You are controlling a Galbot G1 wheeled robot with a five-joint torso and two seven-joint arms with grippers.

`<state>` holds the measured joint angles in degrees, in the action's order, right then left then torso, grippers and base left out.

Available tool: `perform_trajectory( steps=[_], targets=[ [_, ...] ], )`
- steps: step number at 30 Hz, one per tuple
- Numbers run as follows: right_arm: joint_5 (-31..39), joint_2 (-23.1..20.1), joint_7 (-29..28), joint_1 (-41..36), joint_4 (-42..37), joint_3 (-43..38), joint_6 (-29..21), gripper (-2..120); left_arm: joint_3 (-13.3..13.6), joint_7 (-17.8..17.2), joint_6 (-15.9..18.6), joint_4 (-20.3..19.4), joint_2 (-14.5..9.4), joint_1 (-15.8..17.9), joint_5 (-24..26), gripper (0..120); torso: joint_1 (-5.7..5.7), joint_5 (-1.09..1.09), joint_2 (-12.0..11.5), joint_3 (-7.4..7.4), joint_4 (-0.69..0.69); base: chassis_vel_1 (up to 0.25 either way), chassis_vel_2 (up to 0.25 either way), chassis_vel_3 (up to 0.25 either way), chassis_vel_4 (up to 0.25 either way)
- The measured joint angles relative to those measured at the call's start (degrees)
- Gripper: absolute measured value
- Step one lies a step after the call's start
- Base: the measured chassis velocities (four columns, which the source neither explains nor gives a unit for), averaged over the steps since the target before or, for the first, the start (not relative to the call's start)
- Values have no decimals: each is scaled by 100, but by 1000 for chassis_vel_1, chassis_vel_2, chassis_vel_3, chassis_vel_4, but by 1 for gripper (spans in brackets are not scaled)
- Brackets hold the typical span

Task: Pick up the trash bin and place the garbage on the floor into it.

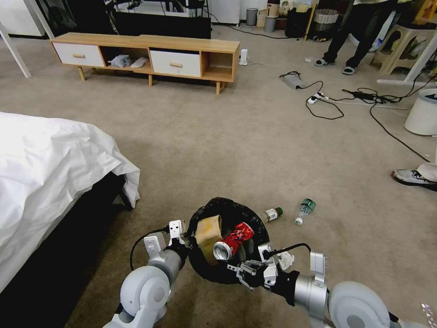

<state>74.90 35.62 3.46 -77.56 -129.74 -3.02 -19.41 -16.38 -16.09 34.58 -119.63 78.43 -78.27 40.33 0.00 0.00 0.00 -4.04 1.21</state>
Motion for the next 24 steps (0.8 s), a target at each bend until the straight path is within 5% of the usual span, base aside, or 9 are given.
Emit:
perform_trajectory(
  steps=[24],
  targets=[
    [-103, 203, -80, 70, 257, 120, 17, 8, 102, -39, 16, -39, 14, 19, 27, 0, 0, 0, 0, 0, 0, 0, 0, 0, 0]
  ],
)
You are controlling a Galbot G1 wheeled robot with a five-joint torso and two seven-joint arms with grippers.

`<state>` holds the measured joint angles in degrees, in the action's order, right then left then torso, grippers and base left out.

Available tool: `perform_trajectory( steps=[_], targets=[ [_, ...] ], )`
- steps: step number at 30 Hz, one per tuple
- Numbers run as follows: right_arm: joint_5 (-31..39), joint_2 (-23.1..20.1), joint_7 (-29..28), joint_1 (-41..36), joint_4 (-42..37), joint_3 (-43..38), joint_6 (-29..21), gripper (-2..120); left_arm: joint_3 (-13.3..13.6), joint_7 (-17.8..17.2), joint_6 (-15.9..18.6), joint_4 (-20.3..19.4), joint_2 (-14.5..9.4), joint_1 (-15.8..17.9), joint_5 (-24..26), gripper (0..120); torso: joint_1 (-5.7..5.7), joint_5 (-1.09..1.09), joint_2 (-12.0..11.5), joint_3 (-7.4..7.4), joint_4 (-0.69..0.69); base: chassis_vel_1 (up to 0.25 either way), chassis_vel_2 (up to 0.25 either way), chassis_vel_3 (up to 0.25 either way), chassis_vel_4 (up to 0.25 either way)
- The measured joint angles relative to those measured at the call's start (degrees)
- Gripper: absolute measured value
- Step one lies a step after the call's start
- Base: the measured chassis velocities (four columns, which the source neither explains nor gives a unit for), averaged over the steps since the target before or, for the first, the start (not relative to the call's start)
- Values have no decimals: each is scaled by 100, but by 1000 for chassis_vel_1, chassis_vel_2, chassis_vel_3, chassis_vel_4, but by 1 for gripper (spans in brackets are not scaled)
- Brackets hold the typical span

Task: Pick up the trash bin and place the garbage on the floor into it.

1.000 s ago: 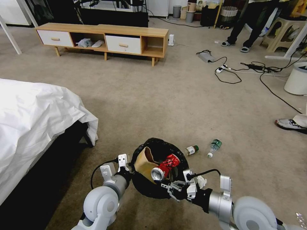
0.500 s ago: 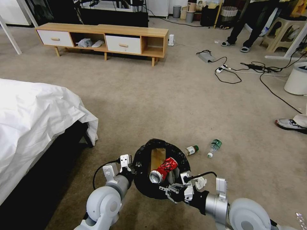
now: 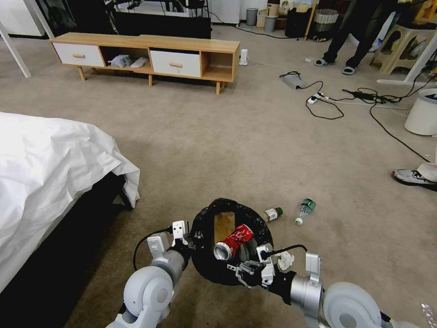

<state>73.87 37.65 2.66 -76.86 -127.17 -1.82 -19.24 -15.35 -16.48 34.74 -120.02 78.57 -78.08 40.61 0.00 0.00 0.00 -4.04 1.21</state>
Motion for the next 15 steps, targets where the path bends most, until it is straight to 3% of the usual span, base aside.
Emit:
perform_trajectory(
  steps=[6, 9, 14, 15],
  targets=[
    [8, 69, -42, 50, 45, 69, 7, 25, 5, -6, 2, -33, -7, -8, 31, 0, 0, 0, 0, 0, 0, 0, 0, 0, 0],
    [25, 125, -107, 84, 81, 109, 14, 42, 4, -9, 2, -53, -20, -26, 47, 0, 0, 0, 0, 0, 0, 0, 0, 0, 0],
    [32, 166, -151, 84, 113, 130, 16, 54, 4, -12, 3, -81, -28, -33, 72, 0, 0, 0, 0, 0, 0, 0, 0, 0, 0],
    [36, 194, -177, 83, 126, 147, 17, 63, 4, -12, 3, -89, -32, -36, 81, 0, 0, 0, 0, 0, 0, 0, 0, 0, 0]
  ],
)
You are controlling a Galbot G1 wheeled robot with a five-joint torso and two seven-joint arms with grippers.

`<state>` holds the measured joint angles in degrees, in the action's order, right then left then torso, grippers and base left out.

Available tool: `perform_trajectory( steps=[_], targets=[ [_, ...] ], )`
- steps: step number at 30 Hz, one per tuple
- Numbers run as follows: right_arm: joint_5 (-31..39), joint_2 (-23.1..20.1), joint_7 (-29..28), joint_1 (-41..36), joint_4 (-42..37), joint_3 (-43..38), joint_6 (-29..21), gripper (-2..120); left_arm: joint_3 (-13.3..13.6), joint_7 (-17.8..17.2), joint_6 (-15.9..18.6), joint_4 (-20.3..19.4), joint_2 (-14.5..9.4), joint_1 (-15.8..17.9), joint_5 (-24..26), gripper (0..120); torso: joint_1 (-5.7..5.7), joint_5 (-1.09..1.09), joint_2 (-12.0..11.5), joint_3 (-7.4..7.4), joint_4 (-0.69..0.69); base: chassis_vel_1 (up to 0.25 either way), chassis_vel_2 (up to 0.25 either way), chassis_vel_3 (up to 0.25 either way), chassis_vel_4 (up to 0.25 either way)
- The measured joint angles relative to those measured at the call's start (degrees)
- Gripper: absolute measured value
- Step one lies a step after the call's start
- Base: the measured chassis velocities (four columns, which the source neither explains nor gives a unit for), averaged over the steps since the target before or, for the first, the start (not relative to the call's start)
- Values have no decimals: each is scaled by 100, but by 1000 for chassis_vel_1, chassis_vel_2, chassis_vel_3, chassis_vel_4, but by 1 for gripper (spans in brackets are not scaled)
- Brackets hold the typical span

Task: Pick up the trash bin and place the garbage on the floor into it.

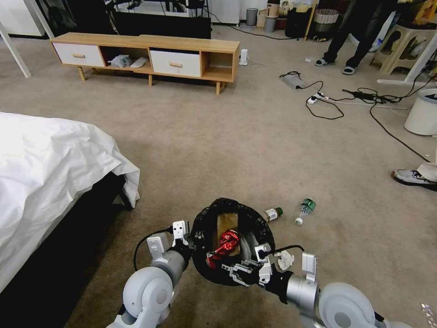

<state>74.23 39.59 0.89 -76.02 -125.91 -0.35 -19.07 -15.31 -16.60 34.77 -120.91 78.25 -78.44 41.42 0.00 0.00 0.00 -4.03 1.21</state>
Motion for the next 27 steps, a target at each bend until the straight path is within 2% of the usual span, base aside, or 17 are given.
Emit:
perform_trajectory(
  steps=[1, 3, 5, 7, 11, 20, 23, 27],
  targets=[
    [0, 0, 0, 0, 0, 0, 0, 63, 0, 0, 0, 0, 0, 0, 0, 0, 0, 0, 0, 0, 0, 0, 0, 0, 0],
    [0, 26, -34, -2, 18, 21, 2, 75, 4, -7, 0, -7, -7, 2, 15, 0, 0, 0, 0, 0, 0, 0, 0, 0, 0],
    [1, 29, -39, -3, 18, 25, 3, 76, 6, -10, 1, -8, -9, 7, 21, 0, 0, 0, 0, 0, 0, 0, 0, 0, 0],
    [6, 19, -59, -19, 15, 26, 8, 89, 8, -34, 3, -8, -29, 32, 60, 0, 0, 0, 0, 0, 0, 0, 0, 0, 0],
    [10, -13, -62, -43, 1, 3, 12, 99, 8, -47, 5, -8, -57, 37, 79, 0, 0, 0, 0, 0, 0, 0, 0, 0, 0],
    [63, -194, -66, -201, -152, -282, 18, 100, -9, -55, 5, 17, -121, 36, 107, 0, 0, 0, 0, 0, 0, 0, 0, 0, 0],
    [105, -301, -64, -280, -226, -526, 22, 100, -93, -58, 5, 21, -140, 6, 128, 0, 0, 0, 0, 0, 0, 0, 0, 0, 0],
    [186, -431, -42, -401, -323, -992, 36, 100, -340, -81, -4, 21, -191, -139, 160, 0, 0, 0, 0, 0, 0, 0, 0, 0, 0]
  ],
)
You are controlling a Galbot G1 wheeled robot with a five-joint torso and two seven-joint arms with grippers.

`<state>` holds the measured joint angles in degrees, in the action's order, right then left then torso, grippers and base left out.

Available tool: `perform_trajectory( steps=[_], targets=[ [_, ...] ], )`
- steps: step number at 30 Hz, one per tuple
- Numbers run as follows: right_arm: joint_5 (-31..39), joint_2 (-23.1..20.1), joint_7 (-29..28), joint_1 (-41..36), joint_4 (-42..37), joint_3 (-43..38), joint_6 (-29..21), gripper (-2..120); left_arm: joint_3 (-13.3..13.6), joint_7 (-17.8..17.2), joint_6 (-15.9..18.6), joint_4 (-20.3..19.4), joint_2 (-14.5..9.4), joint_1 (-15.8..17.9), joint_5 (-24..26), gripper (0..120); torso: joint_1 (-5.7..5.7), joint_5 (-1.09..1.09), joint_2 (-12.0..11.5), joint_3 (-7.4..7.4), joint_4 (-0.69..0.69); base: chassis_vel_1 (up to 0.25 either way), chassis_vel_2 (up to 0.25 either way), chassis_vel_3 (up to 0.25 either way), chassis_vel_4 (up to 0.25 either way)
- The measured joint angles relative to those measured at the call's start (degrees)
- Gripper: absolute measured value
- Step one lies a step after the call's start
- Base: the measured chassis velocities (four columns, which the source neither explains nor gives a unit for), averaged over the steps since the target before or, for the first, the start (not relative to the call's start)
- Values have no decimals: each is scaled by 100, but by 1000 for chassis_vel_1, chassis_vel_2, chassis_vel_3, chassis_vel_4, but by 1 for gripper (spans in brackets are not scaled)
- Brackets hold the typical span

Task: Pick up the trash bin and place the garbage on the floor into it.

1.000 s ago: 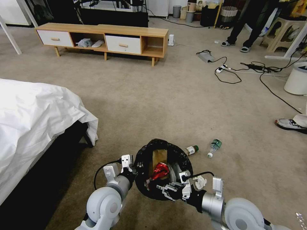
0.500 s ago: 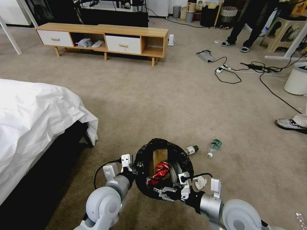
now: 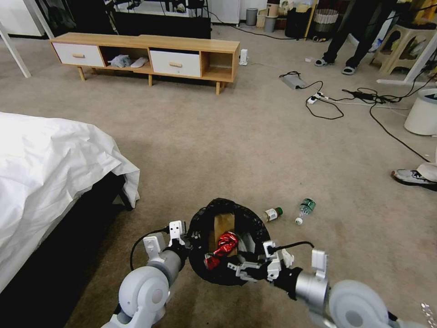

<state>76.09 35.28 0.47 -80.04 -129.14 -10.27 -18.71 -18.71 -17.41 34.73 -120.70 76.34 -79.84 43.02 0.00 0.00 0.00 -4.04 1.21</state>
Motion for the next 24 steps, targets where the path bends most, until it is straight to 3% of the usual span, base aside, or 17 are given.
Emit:
perform_trajectory(
  steps=[7, 16, 24],
  targets=[
    [32, 37, 37, -222, 22, -769, 67, 100, -357, -12, -57, -151, -179, -364, 28, 0, 0, 0, 0, 0, 0, 0, 0, 0, 0],
    [-220, 257, 183, -619, 108, -1527, 123, 100, -416, 2, -72, -234, -109, -512, -122, 0, 0, 0, 0, 0, 1, 0, 0, 0, 0],
    [-980, 652, 373, -1107, 325, -2217, 277, 100, -484, 39, -108, -310, -98, -611, -321, 0, 0, 1, 0, 0, 1, 0, 0, 0, 0]
  ],
)
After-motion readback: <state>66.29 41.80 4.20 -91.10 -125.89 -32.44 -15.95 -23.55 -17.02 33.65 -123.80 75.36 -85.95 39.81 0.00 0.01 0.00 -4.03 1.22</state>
